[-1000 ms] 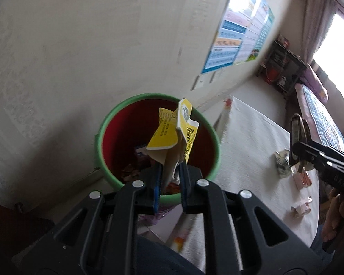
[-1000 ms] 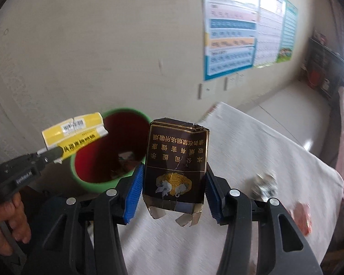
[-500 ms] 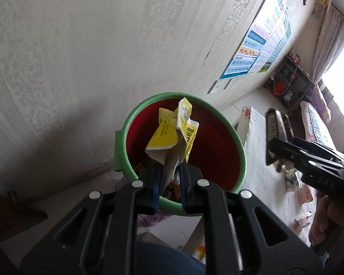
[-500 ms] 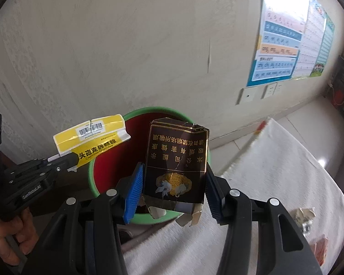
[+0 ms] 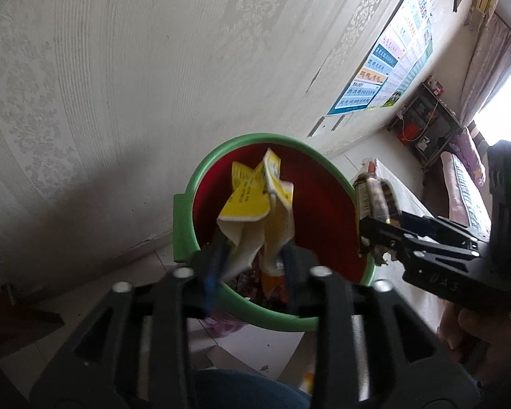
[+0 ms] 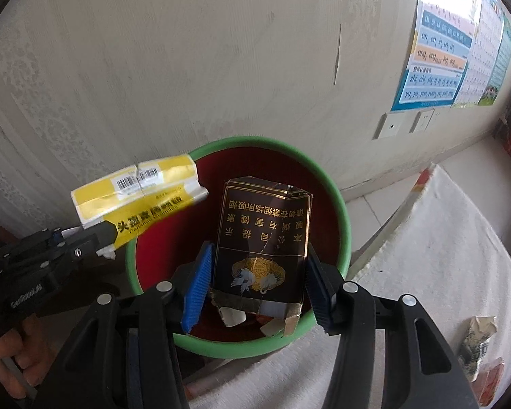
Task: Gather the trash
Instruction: 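Carry the yellow box and brown pack over the red bin and open both tools, then move both tools back over the remaining wrappers on the table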
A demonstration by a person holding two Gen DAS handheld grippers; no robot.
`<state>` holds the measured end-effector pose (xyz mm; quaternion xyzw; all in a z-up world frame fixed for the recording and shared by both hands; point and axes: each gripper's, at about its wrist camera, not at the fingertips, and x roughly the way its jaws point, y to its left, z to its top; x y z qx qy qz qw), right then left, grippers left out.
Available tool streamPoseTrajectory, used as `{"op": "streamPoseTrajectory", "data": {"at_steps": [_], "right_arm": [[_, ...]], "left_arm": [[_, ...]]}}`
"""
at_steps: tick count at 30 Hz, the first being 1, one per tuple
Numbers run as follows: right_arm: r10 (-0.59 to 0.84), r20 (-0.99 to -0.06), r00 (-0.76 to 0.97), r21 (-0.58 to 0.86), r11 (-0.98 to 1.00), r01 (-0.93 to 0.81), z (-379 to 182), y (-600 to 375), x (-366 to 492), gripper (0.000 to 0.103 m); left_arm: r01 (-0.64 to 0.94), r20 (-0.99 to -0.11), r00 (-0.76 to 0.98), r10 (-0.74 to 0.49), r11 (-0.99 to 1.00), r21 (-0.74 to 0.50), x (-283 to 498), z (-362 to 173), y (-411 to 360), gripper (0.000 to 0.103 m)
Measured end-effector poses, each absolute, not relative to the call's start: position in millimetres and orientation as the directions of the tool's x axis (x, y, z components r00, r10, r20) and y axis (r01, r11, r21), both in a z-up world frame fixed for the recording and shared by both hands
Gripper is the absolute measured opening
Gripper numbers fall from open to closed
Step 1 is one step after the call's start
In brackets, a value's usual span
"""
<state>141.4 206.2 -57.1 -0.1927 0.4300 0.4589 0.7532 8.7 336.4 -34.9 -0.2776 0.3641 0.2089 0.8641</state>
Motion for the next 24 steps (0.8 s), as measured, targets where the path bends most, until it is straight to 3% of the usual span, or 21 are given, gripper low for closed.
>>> {"op": "streamPoseTrajectory", "data": {"at_steps": [2,10,15,24], "right_arm": [[0.536,-0.819,0.207,0.116,0.507,-0.854,-56.9,206.0,142.5,0.068],[0.547,-0.804,0.234,0.120,0.535,-0.836,-44.3,197.5,147.1,0.087],[0.554,-0.792,0.256,0.126,0.560,-0.819,-35.5,183.5,149.0,0.093],[0.571,-0.766,0.296,0.146,0.603,-0.785,-18.0,129.2,149.3,0.094]], "left_arm": [[-0.563,-0.742,0.651,0.163,0.760,-0.326,6.8,-34.5,337.2,0.049],[-0.592,-0.740,0.640,0.207,0.748,-0.302,-3.9,-33.3,332.6,0.097],[-0.572,-0.739,0.638,0.216,0.775,-0.268,3.3,-23.9,319.1,0.098],[-0.529,-0.742,0.643,0.192,0.811,-0.249,13.3,-11.1,278.1,0.098]]}}
